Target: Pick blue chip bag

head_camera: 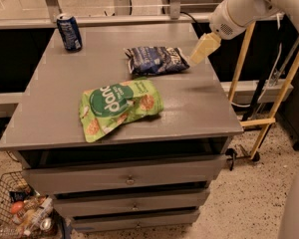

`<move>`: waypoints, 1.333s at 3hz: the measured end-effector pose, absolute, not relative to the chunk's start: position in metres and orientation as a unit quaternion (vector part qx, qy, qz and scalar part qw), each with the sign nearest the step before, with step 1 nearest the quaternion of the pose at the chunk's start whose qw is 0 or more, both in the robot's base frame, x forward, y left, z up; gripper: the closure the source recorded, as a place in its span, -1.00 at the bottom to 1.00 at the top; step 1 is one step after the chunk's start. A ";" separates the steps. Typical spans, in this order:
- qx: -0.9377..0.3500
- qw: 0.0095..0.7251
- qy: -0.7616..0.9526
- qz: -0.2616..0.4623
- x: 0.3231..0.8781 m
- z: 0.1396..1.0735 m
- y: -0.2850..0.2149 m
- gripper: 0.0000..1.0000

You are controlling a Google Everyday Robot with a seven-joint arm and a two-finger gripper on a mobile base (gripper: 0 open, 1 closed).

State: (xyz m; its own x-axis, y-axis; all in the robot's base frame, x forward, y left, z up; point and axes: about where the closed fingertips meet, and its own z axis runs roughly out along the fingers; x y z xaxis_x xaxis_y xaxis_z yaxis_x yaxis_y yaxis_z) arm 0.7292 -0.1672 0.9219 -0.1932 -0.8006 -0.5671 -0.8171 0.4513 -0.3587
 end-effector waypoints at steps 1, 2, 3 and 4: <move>-0.504 0.363 0.782 0.044 0.742 0.902 -0.160 -1.00; -0.494 0.361 0.787 0.075 0.754 0.884 -0.153 -1.00; -0.495 0.357 0.786 0.099 0.762 0.872 -0.142 -1.00; -0.499 0.347 0.785 0.122 0.765 0.860 -0.129 -1.00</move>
Offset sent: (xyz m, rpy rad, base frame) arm 0.0412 0.0164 -0.0496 0.1830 0.1135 -0.0206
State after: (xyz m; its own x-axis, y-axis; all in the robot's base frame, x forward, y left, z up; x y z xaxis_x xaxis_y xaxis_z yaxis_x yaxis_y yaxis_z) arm 0.7653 -0.1288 0.8602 -0.2618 -0.6983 -0.6662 -0.8673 0.4731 -0.1551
